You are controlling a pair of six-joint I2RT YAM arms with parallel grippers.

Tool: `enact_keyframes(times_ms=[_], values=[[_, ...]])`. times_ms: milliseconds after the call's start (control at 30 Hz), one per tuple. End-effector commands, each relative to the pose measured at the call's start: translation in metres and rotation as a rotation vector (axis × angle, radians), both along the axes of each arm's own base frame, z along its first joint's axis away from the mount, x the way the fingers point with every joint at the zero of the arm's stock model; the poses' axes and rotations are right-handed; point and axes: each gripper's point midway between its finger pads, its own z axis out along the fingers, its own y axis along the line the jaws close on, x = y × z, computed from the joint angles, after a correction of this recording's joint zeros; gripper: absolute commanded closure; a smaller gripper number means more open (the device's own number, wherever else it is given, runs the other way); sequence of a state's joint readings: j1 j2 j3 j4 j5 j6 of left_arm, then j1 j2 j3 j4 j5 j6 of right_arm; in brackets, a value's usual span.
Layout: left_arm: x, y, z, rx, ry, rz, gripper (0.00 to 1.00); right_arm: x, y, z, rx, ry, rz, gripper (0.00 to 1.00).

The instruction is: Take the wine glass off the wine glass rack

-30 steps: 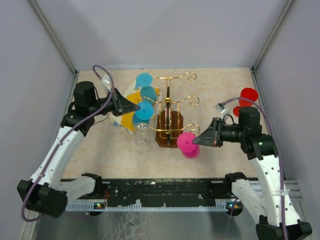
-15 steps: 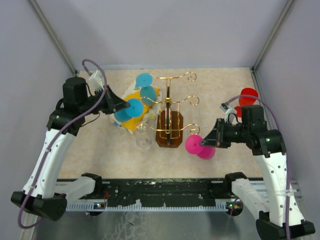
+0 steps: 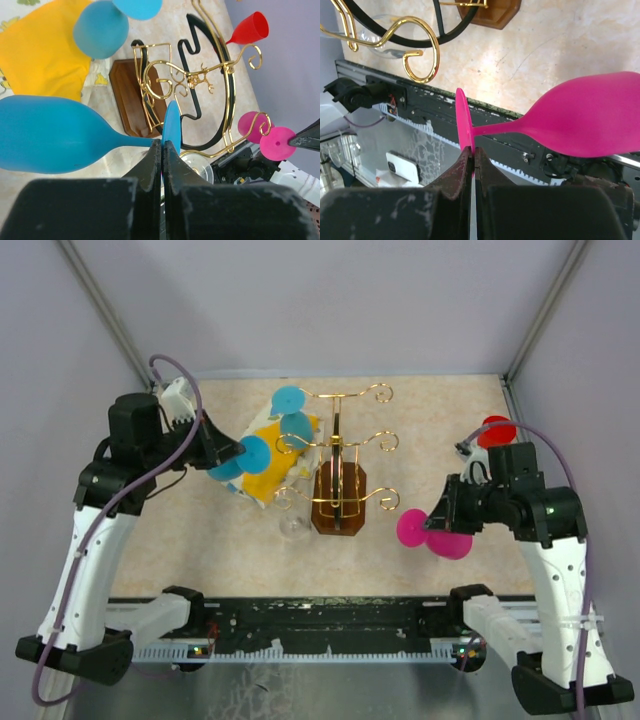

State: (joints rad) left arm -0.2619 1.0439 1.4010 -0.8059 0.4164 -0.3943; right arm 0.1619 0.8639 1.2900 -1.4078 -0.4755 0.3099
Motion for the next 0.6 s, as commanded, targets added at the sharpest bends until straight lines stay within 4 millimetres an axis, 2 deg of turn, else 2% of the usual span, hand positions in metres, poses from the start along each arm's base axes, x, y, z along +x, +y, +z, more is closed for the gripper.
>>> enact_keyframes(times_ms=[0, 333, 467, 567], values=[[-0.001, 0.010, 0.030, 0.025, -0.092, 0.035, 1.00, 0.003, -0.011, 0.026, -0.064, -0.091, -0.013, 1.00], [0.000, 0.019, 0.052, 0.037, -0.154, 0.081, 1.00, 0.019, -0.025, 0.060, -0.122, -0.187, -0.093, 1.00], [0.005, 0.024, 0.070, 0.047, -0.203, 0.112, 1.00, 0.036, -0.026, 0.075, -0.121, -0.245, -0.128, 1.00], [0.017, 0.025, 0.076, 0.071, -0.231, 0.118, 1.00, 0.057, -0.026, 0.090, -0.115, -0.295, -0.162, 1.00]])
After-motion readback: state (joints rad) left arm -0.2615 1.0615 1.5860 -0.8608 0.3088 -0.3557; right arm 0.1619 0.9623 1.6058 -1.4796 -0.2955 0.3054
